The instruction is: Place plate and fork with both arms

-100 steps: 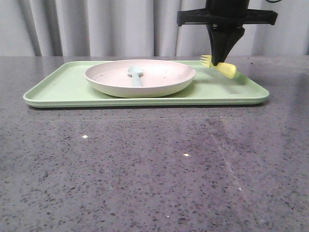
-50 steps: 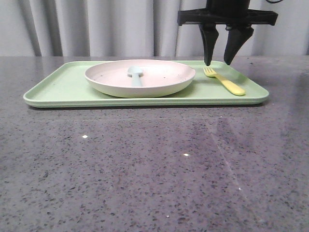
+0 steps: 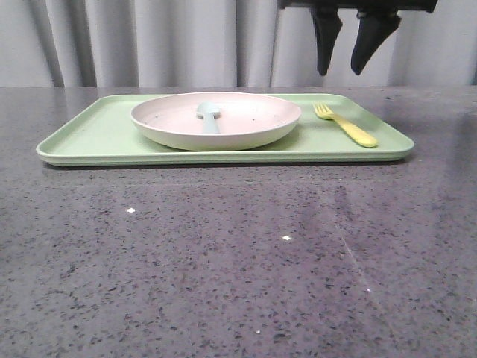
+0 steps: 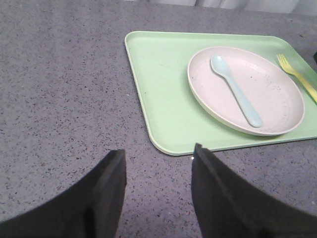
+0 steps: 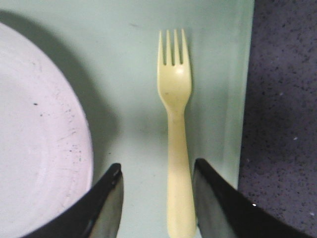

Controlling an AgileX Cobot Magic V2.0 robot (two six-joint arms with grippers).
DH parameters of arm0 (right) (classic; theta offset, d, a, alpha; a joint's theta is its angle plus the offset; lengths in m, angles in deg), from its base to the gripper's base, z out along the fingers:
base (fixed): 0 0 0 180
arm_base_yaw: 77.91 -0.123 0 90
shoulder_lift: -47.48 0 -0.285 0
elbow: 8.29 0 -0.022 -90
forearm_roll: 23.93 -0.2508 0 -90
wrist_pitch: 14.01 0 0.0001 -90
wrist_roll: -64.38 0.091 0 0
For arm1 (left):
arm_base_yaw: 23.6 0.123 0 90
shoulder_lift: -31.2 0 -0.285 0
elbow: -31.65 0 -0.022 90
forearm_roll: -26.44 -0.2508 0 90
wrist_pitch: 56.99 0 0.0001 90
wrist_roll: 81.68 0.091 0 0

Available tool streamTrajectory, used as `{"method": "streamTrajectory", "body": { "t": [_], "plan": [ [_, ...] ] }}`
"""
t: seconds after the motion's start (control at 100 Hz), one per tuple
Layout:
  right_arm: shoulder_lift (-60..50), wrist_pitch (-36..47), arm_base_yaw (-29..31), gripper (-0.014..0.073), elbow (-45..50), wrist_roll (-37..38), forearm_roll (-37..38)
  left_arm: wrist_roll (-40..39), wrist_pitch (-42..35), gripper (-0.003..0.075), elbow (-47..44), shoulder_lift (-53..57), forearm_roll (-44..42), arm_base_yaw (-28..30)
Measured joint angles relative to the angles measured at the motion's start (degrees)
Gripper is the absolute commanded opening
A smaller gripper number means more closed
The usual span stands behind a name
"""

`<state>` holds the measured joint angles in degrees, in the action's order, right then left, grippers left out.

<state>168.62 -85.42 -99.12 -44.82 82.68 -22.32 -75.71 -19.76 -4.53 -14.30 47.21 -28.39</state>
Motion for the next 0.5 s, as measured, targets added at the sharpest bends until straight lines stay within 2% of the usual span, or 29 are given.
{"method": "streamTrajectory", "body": {
  "t": [0.24,0.5],
  "plan": [
    [-8.95,0.00,0.00,0.0350,3.96,-0.04,0.00,0.00,-1.48,0.0314,0.00,0.00,0.00,0.00],
    [-20.94,3.63,0.00,0.0350,15.94,-0.04,0.33,0.00,-1.59,0.0314,0.00,0.00,0.00,0.00]
  ]
}}
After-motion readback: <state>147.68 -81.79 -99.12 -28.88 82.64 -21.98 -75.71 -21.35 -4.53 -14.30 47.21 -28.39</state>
